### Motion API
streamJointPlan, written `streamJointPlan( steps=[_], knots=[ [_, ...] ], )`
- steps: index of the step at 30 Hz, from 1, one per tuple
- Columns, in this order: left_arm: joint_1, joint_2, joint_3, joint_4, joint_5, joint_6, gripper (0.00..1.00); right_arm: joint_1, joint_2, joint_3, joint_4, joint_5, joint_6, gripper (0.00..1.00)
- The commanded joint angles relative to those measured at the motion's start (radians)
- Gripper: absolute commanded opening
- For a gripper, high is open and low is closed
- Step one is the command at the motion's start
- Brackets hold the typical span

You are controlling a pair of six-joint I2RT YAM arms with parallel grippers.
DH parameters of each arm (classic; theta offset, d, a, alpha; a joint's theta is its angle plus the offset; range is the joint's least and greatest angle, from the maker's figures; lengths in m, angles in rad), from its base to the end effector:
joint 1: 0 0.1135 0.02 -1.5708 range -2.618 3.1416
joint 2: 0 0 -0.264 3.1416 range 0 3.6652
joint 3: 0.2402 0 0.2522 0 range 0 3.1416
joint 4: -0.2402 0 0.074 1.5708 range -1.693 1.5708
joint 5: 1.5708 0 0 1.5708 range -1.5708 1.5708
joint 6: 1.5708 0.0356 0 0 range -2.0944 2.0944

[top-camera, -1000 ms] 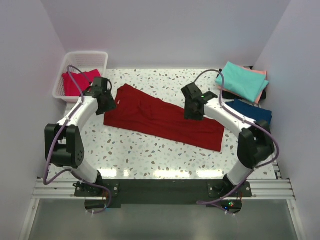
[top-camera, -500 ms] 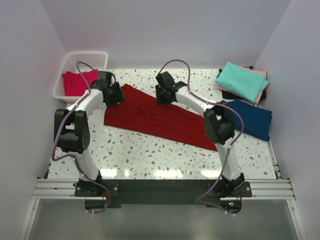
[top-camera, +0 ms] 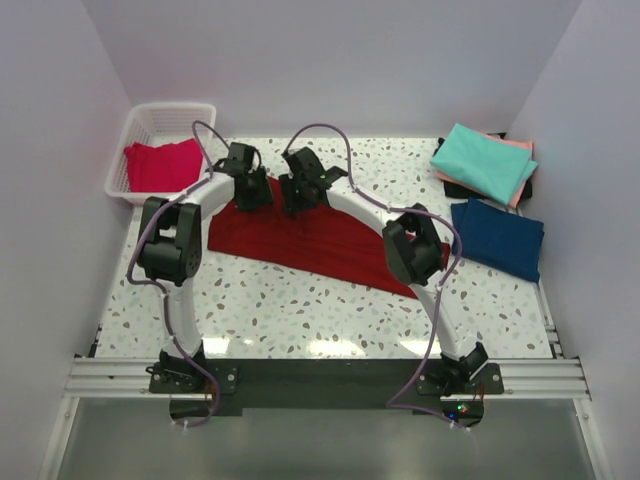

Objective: Fold and stack the t-shirts
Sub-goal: Fold the tshirt

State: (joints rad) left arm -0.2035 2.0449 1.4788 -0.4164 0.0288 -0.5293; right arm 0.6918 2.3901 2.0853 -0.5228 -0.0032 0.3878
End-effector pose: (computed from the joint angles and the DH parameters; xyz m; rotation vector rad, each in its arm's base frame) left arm 0.4310 -0.0900 0.1765 -0.4080 2.5521 -0.3153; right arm 0.4148 0.3438 0.1968 -0.3740 2.4316 0.4961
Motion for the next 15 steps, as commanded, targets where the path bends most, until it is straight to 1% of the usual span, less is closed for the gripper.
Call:
streamJointPlan(
  steps=[1,4,10,12,15],
  knots=[
    [0.004,0.026,0.066,0.005,-0.073,0.02,0.59,0.003,0.027,0.074,-0.013,-0.027,-0.027,0.45],
    [0.004,0.041,0.078,-0.007,-0.095,0.02,0.59,0.003,0.05,0.099,-0.029,-0.015,-0.035,0.46],
    [0.003,0.092,0.107,-0.054,-0.122,0.015,0.59,0.003,0.076,0.133,-0.057,0.0,-0.046,0.45],
    [0.004,0.112,0.118,-0.064,-0.13,0.014,0.59,0.003,0.077,0.133,-0.063,0.022,-0.046,0.43],
    [0.003,0.129,0.13,-0.079,-0.141,0.011,0.59,0.003,0.077,0.125,-0.077,0.038,-0.049,0.35]
  ],
)
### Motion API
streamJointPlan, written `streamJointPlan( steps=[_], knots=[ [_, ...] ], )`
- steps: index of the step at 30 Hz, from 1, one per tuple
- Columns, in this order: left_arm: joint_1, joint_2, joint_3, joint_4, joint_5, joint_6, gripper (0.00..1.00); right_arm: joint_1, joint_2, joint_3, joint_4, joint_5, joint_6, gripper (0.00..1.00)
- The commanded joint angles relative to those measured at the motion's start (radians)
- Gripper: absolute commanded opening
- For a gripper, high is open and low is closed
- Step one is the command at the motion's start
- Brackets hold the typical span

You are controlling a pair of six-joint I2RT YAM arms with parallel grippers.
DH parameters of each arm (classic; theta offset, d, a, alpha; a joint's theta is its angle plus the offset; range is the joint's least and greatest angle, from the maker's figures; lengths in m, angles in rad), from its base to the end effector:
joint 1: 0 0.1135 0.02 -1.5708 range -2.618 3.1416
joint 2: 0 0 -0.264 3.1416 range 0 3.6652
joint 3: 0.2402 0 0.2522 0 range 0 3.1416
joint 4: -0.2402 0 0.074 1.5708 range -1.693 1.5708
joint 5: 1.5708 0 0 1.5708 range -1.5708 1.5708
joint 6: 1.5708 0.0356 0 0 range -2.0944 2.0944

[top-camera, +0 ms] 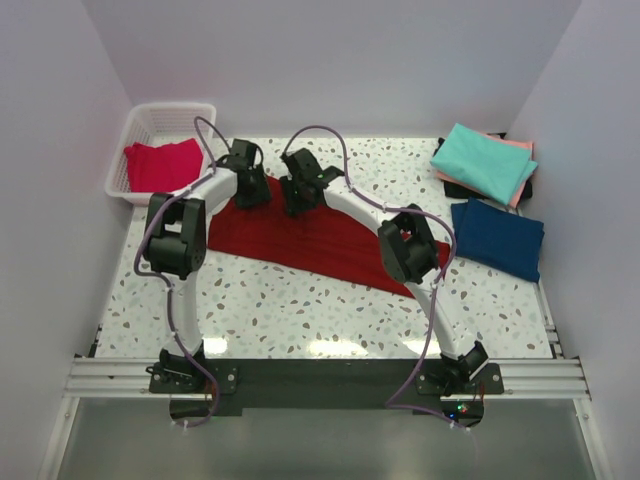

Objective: Fold and stack the t-shirts
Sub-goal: Fold the tshirt

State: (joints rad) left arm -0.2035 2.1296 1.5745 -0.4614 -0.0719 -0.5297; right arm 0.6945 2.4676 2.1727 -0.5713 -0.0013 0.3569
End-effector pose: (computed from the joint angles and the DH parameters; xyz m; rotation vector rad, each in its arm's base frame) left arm 0.4485 -0.0899 0.1661 -0.4473 2.5547 -0.1774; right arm 0.4219 0.3515 0.1810 -0.4195 2.4582 0.4614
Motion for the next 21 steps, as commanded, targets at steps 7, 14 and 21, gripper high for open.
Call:
streamJointPlan(
  steps=[7,14,21],
  knots=[
    [0.004,0.07,0.059,-0.062,-0.051,0.008,0.59,0.0,-0.027,0.013,-0.036,0.075,-0.013,0.0],
    [0.003,0.084,0.068,-0.085,-0.08,-0.003,0.59,0.0,-0.102,-0.039,-0.024,0.179,-0.012,0.0],
    [0.003,0.095,0.087,-0.106,-0.101,-0.012,0.59,0.0,-0.176,-0.125,0.013,0.319,0.004,0.0]
  ],
)
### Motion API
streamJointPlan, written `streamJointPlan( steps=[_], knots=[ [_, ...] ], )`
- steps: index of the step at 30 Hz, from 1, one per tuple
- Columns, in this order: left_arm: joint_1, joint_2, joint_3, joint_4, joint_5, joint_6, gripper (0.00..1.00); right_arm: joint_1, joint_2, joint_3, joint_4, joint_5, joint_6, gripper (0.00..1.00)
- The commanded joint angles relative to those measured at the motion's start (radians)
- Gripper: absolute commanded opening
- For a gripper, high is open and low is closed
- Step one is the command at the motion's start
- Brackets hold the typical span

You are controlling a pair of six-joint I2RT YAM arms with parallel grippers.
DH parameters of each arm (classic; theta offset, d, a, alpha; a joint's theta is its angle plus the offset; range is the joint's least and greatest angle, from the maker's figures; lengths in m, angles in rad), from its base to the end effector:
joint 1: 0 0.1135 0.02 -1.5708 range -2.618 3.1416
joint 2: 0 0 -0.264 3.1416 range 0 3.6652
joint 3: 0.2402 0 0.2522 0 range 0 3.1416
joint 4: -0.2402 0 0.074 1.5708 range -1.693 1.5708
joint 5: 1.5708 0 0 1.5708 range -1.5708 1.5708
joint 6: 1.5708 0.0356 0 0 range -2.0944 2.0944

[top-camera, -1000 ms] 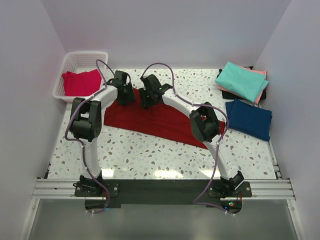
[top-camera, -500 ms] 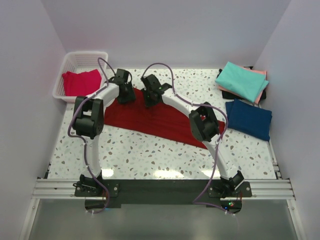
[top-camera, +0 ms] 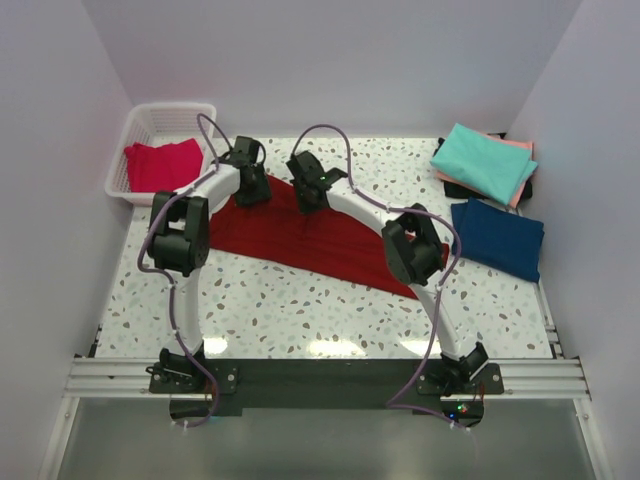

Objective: Fold and stack the t-shirts
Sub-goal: Fold the tshirt

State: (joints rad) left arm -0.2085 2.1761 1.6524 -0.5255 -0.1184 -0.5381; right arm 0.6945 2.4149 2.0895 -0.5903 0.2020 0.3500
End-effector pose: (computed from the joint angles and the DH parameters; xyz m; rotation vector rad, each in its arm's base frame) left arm 0.4576 -0.0925 0.1652 -0.4692 2.5697 -0.1101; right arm 0.4156 0.3369 0.1811 -0.3395 2.4478 0.2017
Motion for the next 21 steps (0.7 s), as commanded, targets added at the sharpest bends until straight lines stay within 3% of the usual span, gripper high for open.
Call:
streamJointPlan(
  steps=[1,13,19,21],
  knots=[
    [0.008,0.05,0.009,-0.042,-0.053,-0.003,0.59,-0.001,-0.14,-0.057,0.044,0.129,0.012,0.0],
    [0.009,0.053,0.014,-0.042,-0.058,-0.006,0.59,-0.001,-0.171,-0.129,0.109,0.149,0.017,0.0],
    [0.008,0.053,0.029,-0.045,-0.063,-0.008,0.59,0.0,-0.166,-0.112,0.046,0.135,0.033,0.3],
    [0.008,0.041,0.024,-0.025,-0.052,0.001,0.59,0.0,-0.186,-0.143,0.046,0.143,0.035,0.35]
  ],
)
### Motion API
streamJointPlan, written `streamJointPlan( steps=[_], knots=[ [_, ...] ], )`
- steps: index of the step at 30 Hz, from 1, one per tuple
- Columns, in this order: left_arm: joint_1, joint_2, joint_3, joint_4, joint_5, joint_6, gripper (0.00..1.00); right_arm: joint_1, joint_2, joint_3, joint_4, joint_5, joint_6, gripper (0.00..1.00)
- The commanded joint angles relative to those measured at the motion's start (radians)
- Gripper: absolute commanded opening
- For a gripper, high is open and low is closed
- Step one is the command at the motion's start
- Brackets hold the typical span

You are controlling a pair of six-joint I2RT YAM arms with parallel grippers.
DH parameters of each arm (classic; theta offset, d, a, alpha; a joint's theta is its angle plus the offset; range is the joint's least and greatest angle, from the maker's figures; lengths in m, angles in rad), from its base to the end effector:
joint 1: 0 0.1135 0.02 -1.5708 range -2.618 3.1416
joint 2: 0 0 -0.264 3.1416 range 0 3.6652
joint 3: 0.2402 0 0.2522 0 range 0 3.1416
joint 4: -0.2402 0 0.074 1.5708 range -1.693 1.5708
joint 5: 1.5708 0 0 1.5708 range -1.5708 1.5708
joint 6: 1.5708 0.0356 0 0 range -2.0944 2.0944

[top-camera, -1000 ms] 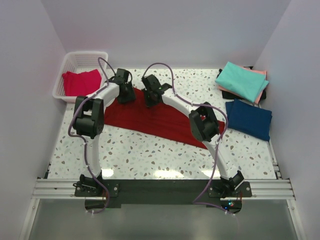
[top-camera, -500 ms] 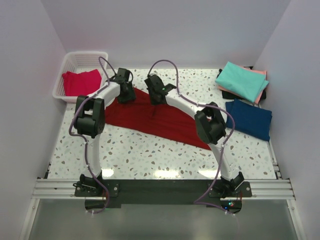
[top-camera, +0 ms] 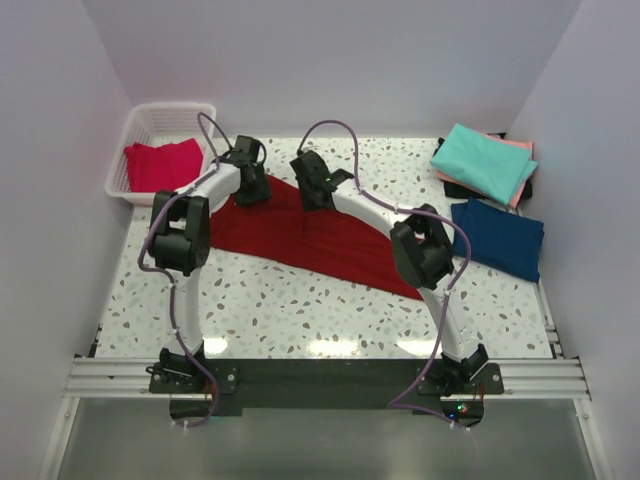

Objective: Fold and stack the t-shirts
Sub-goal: Fold the tshirt

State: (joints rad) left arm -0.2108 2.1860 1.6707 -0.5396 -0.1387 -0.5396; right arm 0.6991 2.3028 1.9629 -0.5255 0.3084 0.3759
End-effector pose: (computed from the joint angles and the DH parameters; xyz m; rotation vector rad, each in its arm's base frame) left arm 0.4596 -0.0933 0.1656 -0.4745 2.5680 -0.0837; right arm 0.4030 0.3247 0.2026 -0.2488 2.3734 0.1309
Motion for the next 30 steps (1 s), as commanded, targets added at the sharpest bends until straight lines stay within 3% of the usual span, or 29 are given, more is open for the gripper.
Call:
streamJointPlan(
  steps=[1,8,13,30],
  knots=[
    [0.011,0.024,-0.005,0.001,-0.022,0.013,0.59,-0.006,-0.091,-0.024,-0.024,0.07,0.011,0.36],
    [0.002,-0.096,-0.074,0.116,0.031,0.061,0.6,-0.027,-0.195,-0.088,-0.126,0.213,0.0,0.38],
    [-0.03,-0.181,-0.112,0.148,0.014,0.089,0.63,-0.078,-0.324,-0.232,-0.139,0.196,0.008,0.4],
    [-0.136,-0.227,-0.174,-0.111,-0.018,-0.025,0.63,-0.127,-0.568,-0.545,-0.18,0.135,-0.02,0.42]
  ],
)
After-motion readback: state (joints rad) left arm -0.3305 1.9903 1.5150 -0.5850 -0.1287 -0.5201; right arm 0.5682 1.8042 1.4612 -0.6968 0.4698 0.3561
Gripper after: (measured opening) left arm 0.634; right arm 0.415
